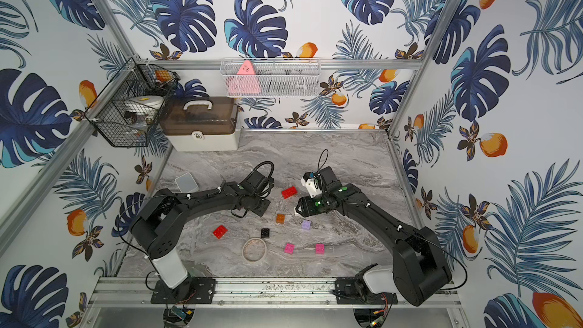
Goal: Assemble the number 1 with lego
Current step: Pick up the lego brick from the center of the board.
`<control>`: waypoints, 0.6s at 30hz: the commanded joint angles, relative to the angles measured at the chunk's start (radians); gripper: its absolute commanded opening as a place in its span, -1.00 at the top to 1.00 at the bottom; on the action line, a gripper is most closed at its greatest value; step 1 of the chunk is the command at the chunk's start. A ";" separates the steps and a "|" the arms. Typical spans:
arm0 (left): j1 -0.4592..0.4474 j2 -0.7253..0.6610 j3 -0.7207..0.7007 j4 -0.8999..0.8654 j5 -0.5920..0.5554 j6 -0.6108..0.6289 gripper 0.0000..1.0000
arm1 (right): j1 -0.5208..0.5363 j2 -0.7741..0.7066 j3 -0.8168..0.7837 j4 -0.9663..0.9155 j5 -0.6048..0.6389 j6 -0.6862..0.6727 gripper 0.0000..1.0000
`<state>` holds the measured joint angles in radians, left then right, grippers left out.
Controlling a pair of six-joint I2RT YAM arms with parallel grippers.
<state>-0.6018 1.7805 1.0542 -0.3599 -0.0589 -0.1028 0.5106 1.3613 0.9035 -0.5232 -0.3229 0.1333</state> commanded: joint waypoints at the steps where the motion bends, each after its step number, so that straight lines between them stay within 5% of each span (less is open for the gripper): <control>1: 0.008 -0.003 0.009 -0.019 0.028 0.011 0.05 | 0.002 -0.004 0.000 0.013 -0.004 -0.008 -0.27; 11: 0.032 -0.038 0.068 -0.079 0.184 -0.103 0.28 | 0.002 -0.058 -0.055 0.118 -0.135 -0.035 -0.30; 18: 0.119 -0.101 0.183 -0.190 0.469 -0.342 0.25 | 0.002 -0.149 -0.200 0.474 -0.203 0.022 -0.17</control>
<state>-0.5209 1.6951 1.2129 -0.4816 0.2394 -0.3023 0.5106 1.2301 0.7429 -0.2668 -0.4812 0.1238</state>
